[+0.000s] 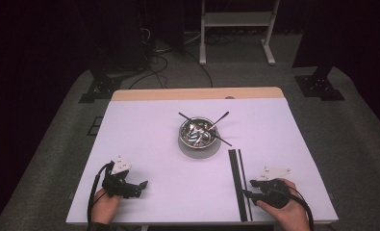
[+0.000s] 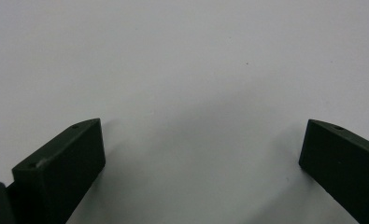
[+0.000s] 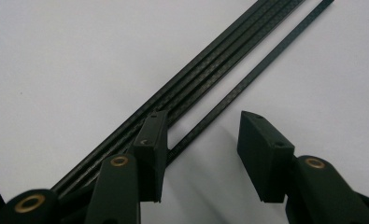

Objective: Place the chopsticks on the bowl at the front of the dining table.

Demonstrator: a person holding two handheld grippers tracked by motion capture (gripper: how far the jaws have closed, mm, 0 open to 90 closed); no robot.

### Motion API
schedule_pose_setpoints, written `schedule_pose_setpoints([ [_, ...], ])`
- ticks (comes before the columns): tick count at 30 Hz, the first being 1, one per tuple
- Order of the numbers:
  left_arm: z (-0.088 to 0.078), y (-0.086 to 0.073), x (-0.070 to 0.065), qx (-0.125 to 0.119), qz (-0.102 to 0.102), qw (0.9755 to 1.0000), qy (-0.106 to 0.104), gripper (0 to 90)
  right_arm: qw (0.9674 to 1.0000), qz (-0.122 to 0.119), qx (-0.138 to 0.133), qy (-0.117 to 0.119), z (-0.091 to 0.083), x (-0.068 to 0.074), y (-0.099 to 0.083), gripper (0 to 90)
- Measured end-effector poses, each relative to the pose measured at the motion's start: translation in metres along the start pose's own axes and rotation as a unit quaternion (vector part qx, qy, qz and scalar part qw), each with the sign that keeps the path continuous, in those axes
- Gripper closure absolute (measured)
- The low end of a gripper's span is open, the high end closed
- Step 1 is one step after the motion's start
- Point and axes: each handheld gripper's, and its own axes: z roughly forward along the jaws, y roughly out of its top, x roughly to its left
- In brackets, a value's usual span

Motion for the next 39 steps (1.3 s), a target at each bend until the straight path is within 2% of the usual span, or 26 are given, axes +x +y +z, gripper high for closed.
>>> schedule_pose_setpoints([
  [15, 0.000, 0.000, 0.000, 0.000, 0.000, 1.0000, 0.000, 0.0, 0.9998, 0.005, 0.008, -0.017, -0.006, -0.011, -0.004, 51.7],
  [39, 0.000, 0.000, 0.000, 0.000, 0.000, 1.0000, 0.000, 0.0, 0.9985, 0.032, 0.012, -0.042, -0.016, -0.034, -0.013, 51.2],
])
